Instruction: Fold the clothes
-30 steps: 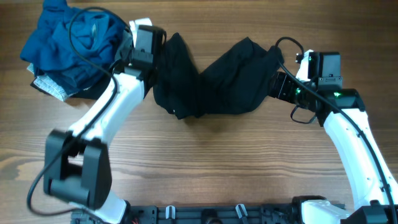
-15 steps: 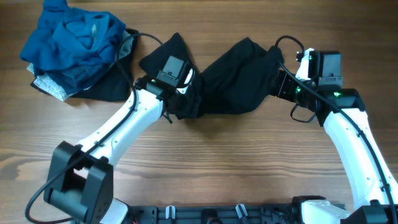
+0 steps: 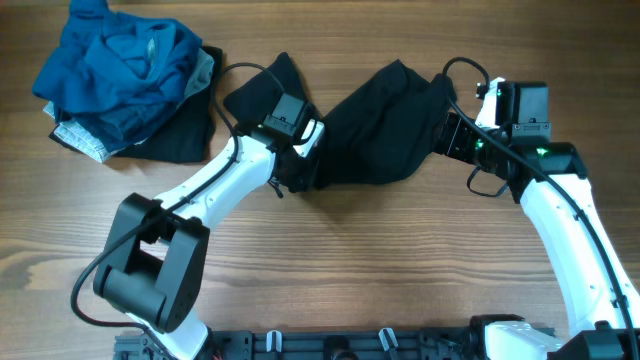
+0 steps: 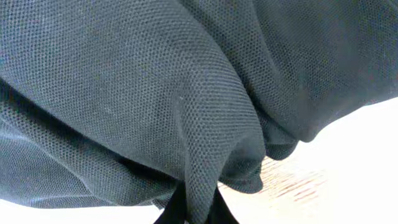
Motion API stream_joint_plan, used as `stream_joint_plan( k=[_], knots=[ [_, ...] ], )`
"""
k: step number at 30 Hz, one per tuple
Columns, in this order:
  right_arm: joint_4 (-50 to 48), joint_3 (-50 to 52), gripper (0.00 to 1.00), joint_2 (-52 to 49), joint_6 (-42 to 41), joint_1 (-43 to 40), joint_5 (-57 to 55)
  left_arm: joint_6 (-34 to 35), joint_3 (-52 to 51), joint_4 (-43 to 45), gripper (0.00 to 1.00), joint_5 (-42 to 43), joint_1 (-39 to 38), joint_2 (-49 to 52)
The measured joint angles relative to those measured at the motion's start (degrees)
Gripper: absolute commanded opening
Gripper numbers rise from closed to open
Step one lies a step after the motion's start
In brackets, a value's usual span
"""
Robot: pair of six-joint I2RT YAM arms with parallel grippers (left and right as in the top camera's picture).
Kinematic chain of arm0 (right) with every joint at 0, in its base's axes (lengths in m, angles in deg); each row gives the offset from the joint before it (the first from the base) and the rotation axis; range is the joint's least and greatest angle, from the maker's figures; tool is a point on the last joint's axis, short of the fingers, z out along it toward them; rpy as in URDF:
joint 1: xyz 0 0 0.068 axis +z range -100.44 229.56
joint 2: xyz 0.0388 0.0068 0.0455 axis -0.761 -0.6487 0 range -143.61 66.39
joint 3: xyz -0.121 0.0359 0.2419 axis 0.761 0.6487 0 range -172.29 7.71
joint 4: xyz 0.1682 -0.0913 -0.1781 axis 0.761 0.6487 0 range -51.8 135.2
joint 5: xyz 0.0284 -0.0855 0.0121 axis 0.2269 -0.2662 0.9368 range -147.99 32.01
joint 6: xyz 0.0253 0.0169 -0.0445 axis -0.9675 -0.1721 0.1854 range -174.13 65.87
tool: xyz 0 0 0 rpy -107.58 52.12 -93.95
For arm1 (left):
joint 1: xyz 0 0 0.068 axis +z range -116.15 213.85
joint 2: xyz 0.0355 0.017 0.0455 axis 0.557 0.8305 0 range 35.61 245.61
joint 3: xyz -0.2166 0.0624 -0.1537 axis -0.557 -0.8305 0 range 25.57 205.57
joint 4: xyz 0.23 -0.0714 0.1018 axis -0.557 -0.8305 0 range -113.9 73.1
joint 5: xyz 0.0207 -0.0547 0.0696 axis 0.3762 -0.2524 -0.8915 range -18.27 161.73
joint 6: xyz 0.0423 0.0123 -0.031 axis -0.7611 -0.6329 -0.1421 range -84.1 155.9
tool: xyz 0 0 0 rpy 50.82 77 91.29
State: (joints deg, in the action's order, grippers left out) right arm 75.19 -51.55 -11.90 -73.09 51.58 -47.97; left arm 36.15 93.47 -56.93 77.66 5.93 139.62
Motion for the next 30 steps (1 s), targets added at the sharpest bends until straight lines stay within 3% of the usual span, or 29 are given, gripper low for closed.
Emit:
stream_joint_plan(
  k=[4, 10, 18, 25, 30],
  knots=[
    [0.0, 0.0, 0.82, 0.0, 0.0, 0.0, 0.0, 2.4, 9.1, -6.4, 0.04, -0.4, 0.0, -6.2],
    [0.0, 0.0, 0.82, 0.0, 0.0, 0.0, 0.0, 5.2, 19.6, -5.8, 0.04, -5.9, 0.0, -23.2],
    [-4.4, 0.0, 0.81, -2.0, -0.9, 0.0, 0.3, 6.1, 19.6, -5.2, 0.04, -7.8, 0.0, -24.2],
    [-12.8, 0.0, 0.77, -21.1, -2.3, 0.1, 4.7, 6.1, 19.6, -5.0, 0.04, -7.8, 0.0, -24.2],
    [-15.6, 0.0, 0.77, -27.4, -0.2, 4.5, 8.4, 6.1, 19.6, -5.0, 0.04, -7.8, 0.0, -24.2]
  ],
)
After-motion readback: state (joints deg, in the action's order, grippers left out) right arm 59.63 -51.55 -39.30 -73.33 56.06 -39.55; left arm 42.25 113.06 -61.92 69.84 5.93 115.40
